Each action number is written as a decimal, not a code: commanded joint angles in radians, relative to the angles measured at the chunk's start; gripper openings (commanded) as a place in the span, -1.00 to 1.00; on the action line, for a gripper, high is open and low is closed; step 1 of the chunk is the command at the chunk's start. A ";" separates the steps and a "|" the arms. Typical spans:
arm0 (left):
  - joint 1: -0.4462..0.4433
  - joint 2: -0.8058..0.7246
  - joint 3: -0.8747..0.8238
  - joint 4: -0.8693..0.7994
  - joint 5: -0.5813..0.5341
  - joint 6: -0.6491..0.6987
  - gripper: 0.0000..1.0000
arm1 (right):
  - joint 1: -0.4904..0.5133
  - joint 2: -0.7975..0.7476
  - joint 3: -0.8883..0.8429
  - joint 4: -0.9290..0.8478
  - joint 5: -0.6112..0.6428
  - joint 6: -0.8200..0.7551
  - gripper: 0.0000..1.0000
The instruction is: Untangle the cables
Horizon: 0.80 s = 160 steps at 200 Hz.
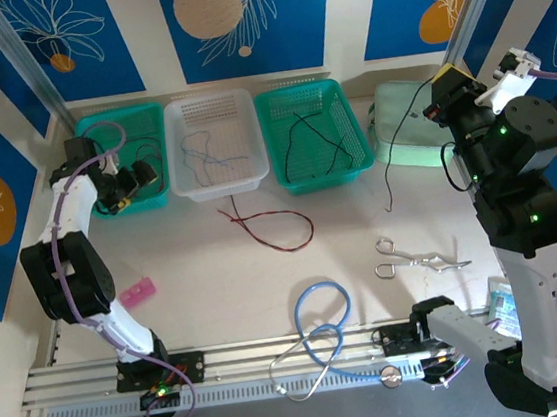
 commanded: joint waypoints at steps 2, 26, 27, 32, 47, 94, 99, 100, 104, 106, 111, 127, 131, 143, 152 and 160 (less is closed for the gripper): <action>0.018 0.034 0.060 0.001 -0.025 0.029 0.92 | 0.005 -0.003 -0.003 0.029 0.019 -0.013 -1.00; 0.020 0.056 0.089 -0.007 -0.029 0.037 0.93 | 0.006 -0.001 -0.003 0.029 0.019 -0.015 -1.00; 0.020 0.057 0.090 -0.006 -0.029 0.037 0.92 | 0.006 -0.001 -0.003 0.028 0.019 -0.015 -1.00; 0.020 0.058 0.094 -0.008 -0.030 0.039 0.92 | 0.007 -0.001 -0.003 0.029 0.019 -0.014 -1.00; 0.020 0.056 0.101 -0.010 -0.020 0.038 0.92 | 0.007 -0.001 -0.004 0.028 0.019 -0.015 -1.00; 0.021 0.107 0.146 -0.043 -0.016 0.055 0.93 | 0.008 0.003 -0.008 0.031 0.017 -0.014 -1.00; 0.021 0.117 0.151 -0.048 -0.012 0.056 0.93 | 0.007 0.003 -0.008 0.033 0.018 -0.015 -1.00; 0.021 0.119 0.151 -0.048 -0.012 0.057 0.93 | 0.008 0.003 -0.009 0.033 0.018 -0.015 -1.00; 0.021 0.127 0.155 -0.053 -0.010 0.058 0.92 | 0.008 0.003 -0.008 0.034 0.021 -0.015 -1.00; 0.021 0.130 0.156 -0.054 -0.010 0.060 0.92 | 0.008 0.003 -0.009 0.033 0.020 -0.016 -1.00; 0.020 0.139 0.159 -0.058 -0.012 0.062 0.92 | 0.008 0.003 -0.011 0.033 0.021 -0.017 -1.00; 0.020 0.164 0.168 -0.068 -0.024 0.074 0.93 | 0.008 0.003 -0.012 0.035 0.022 -0.017 -1.00; 0.020 0.170 0.170 -0.069 -0.027 0.077 0.92 | 0.008 0.003 -0.013 0.037 0.020 -0.017 -1.00; 0.020 0.186 0.171 -0.070 -0.039 0.083 0.93 | 0.008 0.005 -0.013 0.039 0.019 -0.014 -1.00; 0.021 0.196 0.174 -0.067 -0.045 0.090 0.93 | 0.008 0.006 -0.014 0.042 0.016 -0.014 -1.00; 0.020 0.203 0.180 -0.065 -0.050 0.095 0.92 | 0.008 0.009 -0.010 0.041 0.014 -0.012 -1.00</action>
